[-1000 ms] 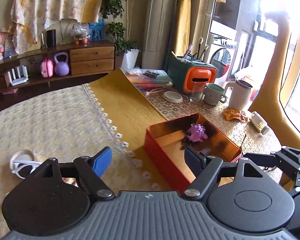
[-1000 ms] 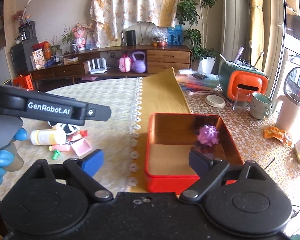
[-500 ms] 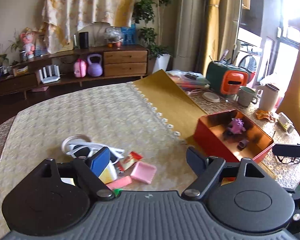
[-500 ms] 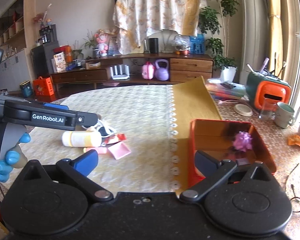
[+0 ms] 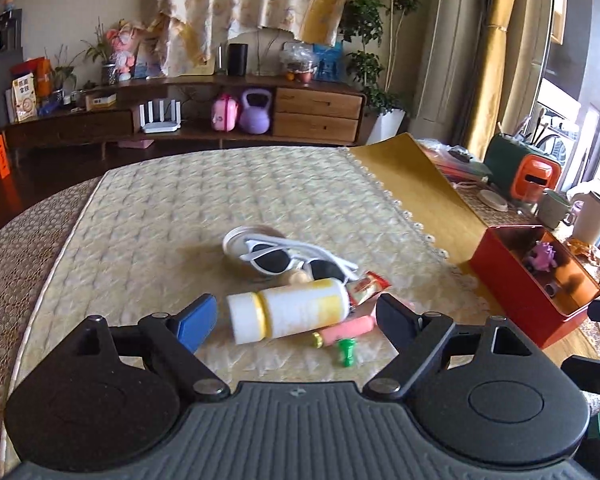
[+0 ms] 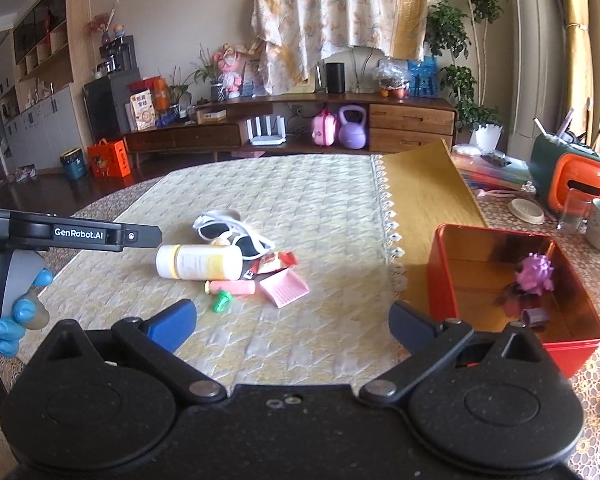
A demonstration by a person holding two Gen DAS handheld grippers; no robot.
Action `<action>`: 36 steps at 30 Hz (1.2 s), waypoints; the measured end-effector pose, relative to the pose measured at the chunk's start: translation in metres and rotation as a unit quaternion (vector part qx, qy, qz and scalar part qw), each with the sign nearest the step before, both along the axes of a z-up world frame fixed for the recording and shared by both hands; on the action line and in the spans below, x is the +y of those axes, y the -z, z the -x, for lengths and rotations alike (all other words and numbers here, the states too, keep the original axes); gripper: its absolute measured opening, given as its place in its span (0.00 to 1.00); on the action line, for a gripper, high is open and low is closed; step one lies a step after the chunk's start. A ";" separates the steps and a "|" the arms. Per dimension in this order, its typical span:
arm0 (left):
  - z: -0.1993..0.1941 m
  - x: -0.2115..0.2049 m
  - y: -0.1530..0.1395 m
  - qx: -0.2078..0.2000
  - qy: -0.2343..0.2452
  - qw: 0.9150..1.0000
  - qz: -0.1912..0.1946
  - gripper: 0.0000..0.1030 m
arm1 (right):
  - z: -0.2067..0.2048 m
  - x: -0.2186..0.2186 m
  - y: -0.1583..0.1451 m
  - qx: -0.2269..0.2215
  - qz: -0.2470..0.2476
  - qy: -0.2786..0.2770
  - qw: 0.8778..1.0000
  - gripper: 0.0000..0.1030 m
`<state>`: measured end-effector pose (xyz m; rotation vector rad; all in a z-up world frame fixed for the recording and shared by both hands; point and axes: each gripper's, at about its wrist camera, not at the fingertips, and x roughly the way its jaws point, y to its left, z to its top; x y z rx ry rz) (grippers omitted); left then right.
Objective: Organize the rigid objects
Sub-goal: 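Withdraw both tools from the red tin back toward the remaining items, then grasp the white-and-yellow pill bottle with the left tool while the right tool grasps the pink comb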
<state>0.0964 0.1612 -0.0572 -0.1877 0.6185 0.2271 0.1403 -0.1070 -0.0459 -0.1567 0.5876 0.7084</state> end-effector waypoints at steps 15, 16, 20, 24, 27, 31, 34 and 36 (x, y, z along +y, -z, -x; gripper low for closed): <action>-0.029 0.022 0.031 0.009 0.076 0.997 -0.009 0.84 | -0.032 0.029 0.025 0.013 0.037 -0.024 0.999 0.99; -0.033 0.023 0.033 0.010 0.082 0.997 -0.011 0.84 | -0.036 0.032 0.028 0.013 0.042 -0.024 0.999 0.99; -0.048 0.027 0.041 0.020 0.114 0.993 -0.025 0.84 | -0.055 0.043 0.039 0.021 0.054 -0.030 0.998 0.97; -0.066 0.032 0.046 0.035 0.162 0.985 -0.040 0.84 | -0.071 0.053 0.048 0.034 0.064 -0.041 0.997 0.94; -0.076 0.035 0.052 0.043 0.186 0.981 -0.040 0.84 | -0.078 0.062 0.053 0.035 0.071 -0.055 0.995 0.92; -0.086 0.044 0.060 0.052 0.200 0.978 -0.033 0.84 | -0.091 0.073 0.060 0.040 0.081 -0.075 0.993 0.83; -0.091 0.051 0.063 0.055 0.211 0.976 -0.018 0.84 | -0.100 0.080 0.066 0.044 0.088 -0.083 0.992 0.80; -0.095 0.053 0.065 0.058 0.220 0.974 -0.007 0.84 | -0.106 0.084 0.070 0.049 0.092 -0.088 0.991 0.78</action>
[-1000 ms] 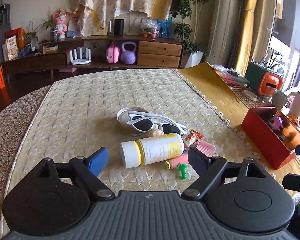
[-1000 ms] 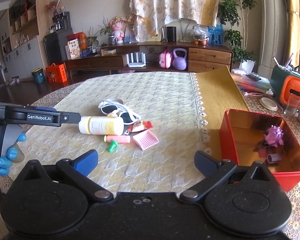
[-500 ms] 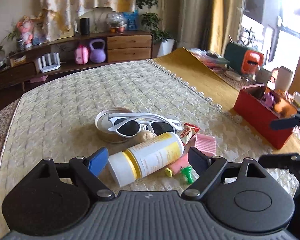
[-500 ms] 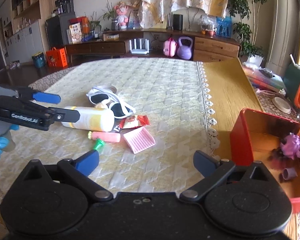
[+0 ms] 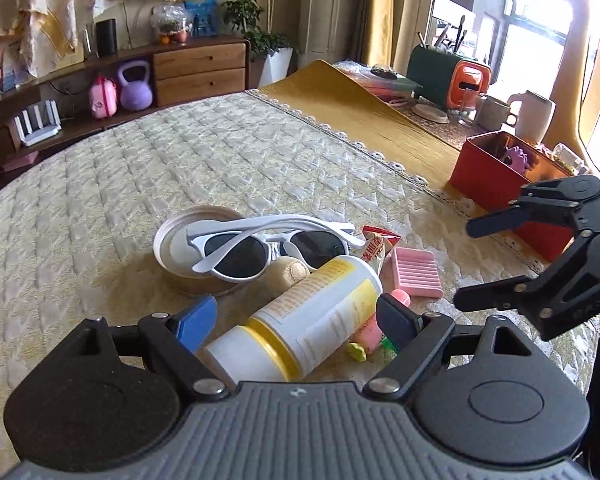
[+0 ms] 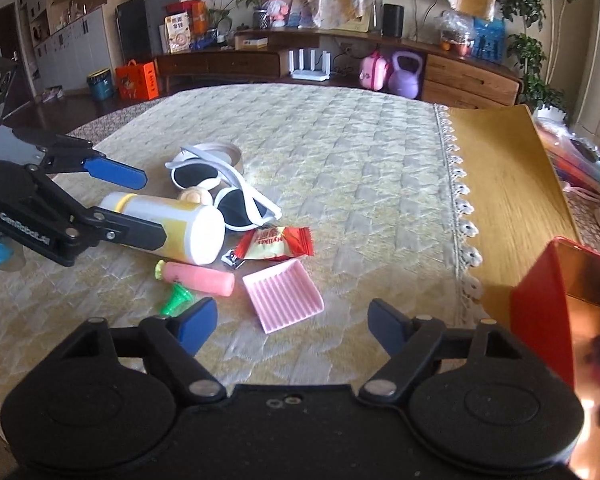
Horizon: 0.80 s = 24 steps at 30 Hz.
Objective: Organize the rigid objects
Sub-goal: 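Grasp the white-and-yellow pill bottle with the left tool while the right tool grasps the pink comb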
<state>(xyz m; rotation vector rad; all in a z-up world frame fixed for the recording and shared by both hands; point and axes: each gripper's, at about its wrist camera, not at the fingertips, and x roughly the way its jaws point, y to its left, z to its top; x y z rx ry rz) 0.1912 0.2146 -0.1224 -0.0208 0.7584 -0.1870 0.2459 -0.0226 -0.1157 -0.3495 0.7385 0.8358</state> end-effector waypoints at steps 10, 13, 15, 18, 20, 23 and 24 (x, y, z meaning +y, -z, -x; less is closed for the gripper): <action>-0.011 0.009 0.009 0.018 0.023 0.999 0.038 0.84 | -0.013 0.010 0.011 0.008 0.008 -0.016 1.000 0.73; -0.011 0.012 0.010 0.019 0.029 0.998 0.050 0.84 | -0.015 0.013 0.014 0.010 0.011 -0.021 1.000 0.70; -0.010 0.012 0.010 0.019 0.032 0.998 0.052 0.84 | -0.016 0.015 0.017 0.010 0.014 -0.024 1.000 0.68; -0.006 0.011 0.008 0.019 0.036 0.997 0.060 0.84 | -0.016 0.016 0.019 0.004 0.014 -0.025 1.000 0.65; -0.002 0.010 0.005 0.018 0.040 0.997 0.063 0.84 | -0.015 0.015 0.019 0.004 0.012 -0.026 1.000 0.59; 0.005 0.006 0.001 0.013 0.048 0.997 0.065 0.84 | -0.013 0.015 0.018 0.002 0.011 -0.030 0.999 0.50; 0.007 0.005 0.000 0.012 0.052 0.997 0.064 0.84 | -0.012 0.015 0.017 0.002 0.011 -0.032 0.999 0.47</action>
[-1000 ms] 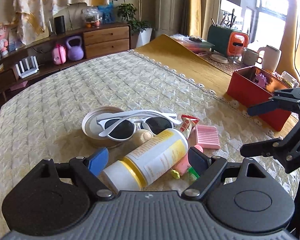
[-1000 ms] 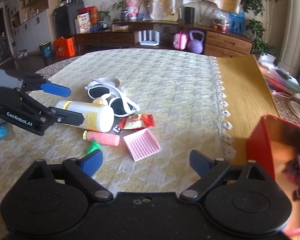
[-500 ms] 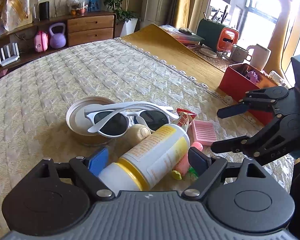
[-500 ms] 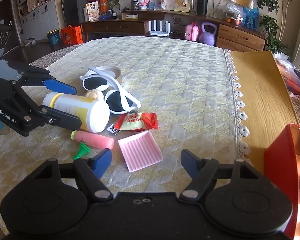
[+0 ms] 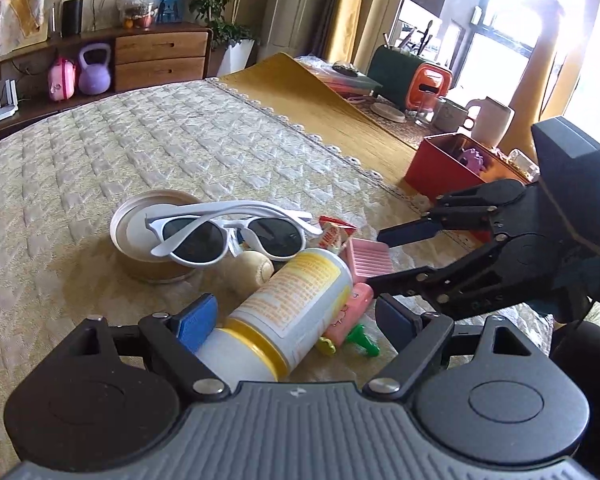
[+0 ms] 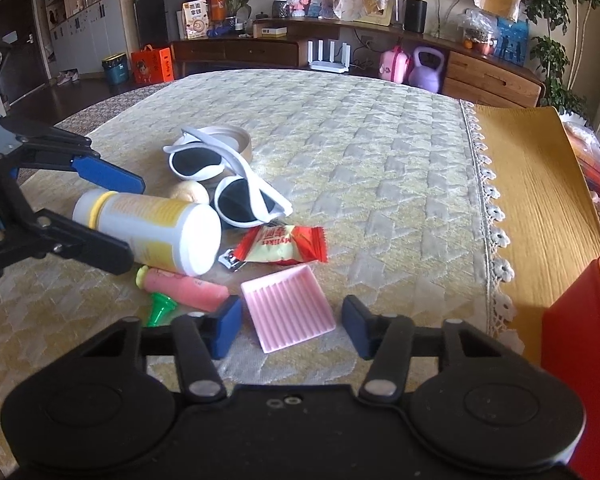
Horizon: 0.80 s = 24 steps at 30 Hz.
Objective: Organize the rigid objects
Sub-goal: 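Grasp the white-and-yellow pill bottle with the left tool while the right tool grasps the pink comb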
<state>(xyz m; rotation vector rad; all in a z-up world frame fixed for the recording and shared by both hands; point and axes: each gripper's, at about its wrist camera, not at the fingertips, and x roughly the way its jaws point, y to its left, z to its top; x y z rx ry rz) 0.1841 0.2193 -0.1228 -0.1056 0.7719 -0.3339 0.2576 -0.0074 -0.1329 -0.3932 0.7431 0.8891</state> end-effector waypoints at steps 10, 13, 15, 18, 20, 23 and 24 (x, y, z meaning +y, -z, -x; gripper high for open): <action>0.004 -0.023 0.007 0.003 0.033 0.998 -0.061 0.80 | 0.016 0.002 0.001 -0.023 0.007 -0.011 1.000 0.42; -0.002 -0.022 0.013 0.011 0.024 0.998 -0.057 0.69 | 0.018 0.000 0.001 -0.023 0.005 -0.010 1.000 0.42; -0.007 -0.016 0.014 0.015 0.014 0.999 -0.034 0.68 | 0.019 -0.002 0.001 -0.020 0.002 -0.009 1.000 0.42; -0.012 -0.011 0.015 0.020 -0.003 1.000 -0.002 0.66 | 0.021 -0.004 0.001 -0.017 -0.003 -0.005 1.000 0.42; -0.014 -0.015 0.016 0.022 -0.008 1.000 -0.004 0.65 | 0.023 -0.006 0.001 -0.018 -0.004 -0.002 1.000 0.42; -0.014 -0.024 0.016 0.020 -0.012 0.999 -0.023 0.58 | 0.027 -0.007 0.001 -0.019 -0.005 0.008 1.000 0.42; -0.014 -0.026 0.015 0.022 -0.015 0.999 -0.022 0.55 | 0.028 -0.008 0.000 -0.019 -0.004 0.011 1.000 0.42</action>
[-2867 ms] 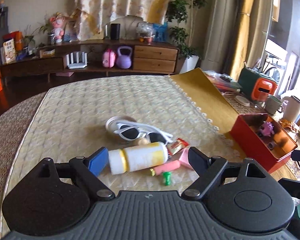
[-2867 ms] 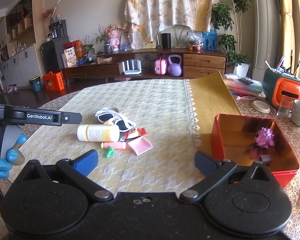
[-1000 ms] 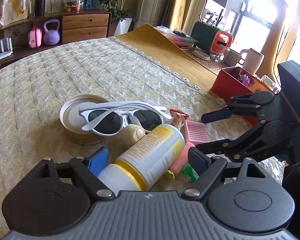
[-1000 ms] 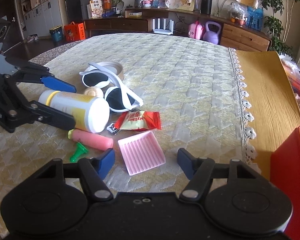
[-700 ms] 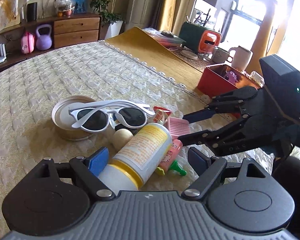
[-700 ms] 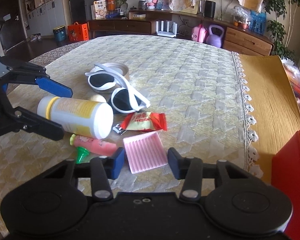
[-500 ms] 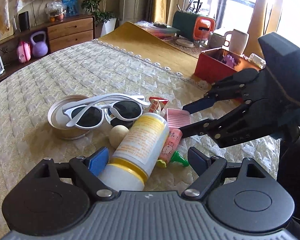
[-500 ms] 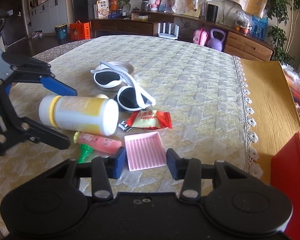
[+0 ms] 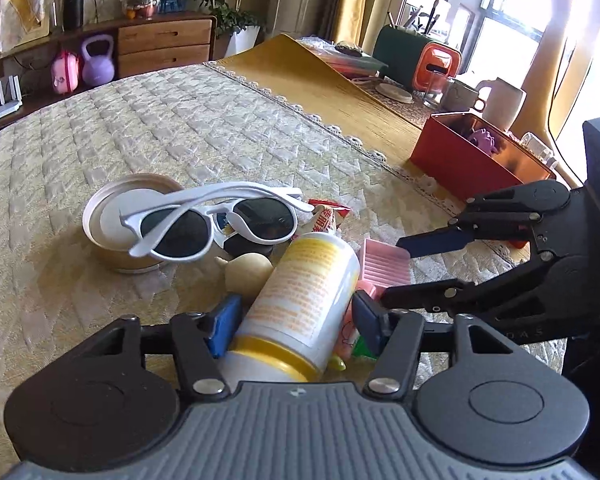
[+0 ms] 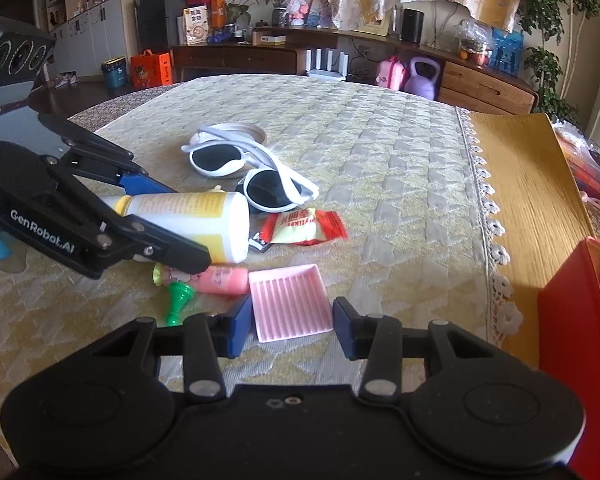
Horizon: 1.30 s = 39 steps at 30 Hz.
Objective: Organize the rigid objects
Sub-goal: 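Grasp the white-and-yellow pill bottle with the left tool while the right tool grasps the pink comb, then carry the bottle and comb into the red tin and open both tools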
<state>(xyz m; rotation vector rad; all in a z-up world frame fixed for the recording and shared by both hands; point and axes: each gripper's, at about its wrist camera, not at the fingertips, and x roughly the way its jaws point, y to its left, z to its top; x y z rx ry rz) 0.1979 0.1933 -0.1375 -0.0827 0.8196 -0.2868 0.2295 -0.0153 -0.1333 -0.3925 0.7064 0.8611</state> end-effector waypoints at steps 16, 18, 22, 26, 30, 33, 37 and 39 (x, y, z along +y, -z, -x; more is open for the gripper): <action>0.020 -0.017 -0.022 0.017 -0.090 0.996 0.006 0.43 | 0.026 -0.048 -0.037 -0.018 -0.042 0.056 0.997 0.42; 0.024 -0.020 -0.028 0.016 -0.098 0.995 0.005 0.43 | 0.030 -0.056 -0.043 -0.020 -0.048 0.061 0.997 0.42; 0.032 -0.029 -0.040 0.004 -0.110 0.994 0.001 0.43 | 0.035 -0.073 -0.053 -0.023 -0.060 0.071 0.995 0.42; 0.037 -0.037 -0.055 -0.003 -0.121 0.993 0.006 0.42 | 0.039 -0.089 -0.063 -0.029 -0.071 0.079 0.994 0.42; 0.040 -0.052 -0.069 -0.010 -0.121 0.993 0.003 0.42 | 0.044 -0.108 -0.071 -0.038 -0.080 0.088 0.992 0.42; 0.041 -0.064 -0.083 -0.018 -0.118 0.993 0.014 0.42 | 0.044 -0.123 -0.076 -0.044 -0.086 0.097 0.991 0.42; 0.040 -0.086 -0.103 -0.030 -0.101 0.994 0.022 0.42 | 0.043 -0.143 -0.079 -0.051 -0.091 0.112 0.988 0.42; 0.037 -0.098 -0.111 -0.035 -0.089 0.995 0.024 0.42 | 0.042 -0.154 -0.080 -0.055 -0.093 0.120 0.987 0.42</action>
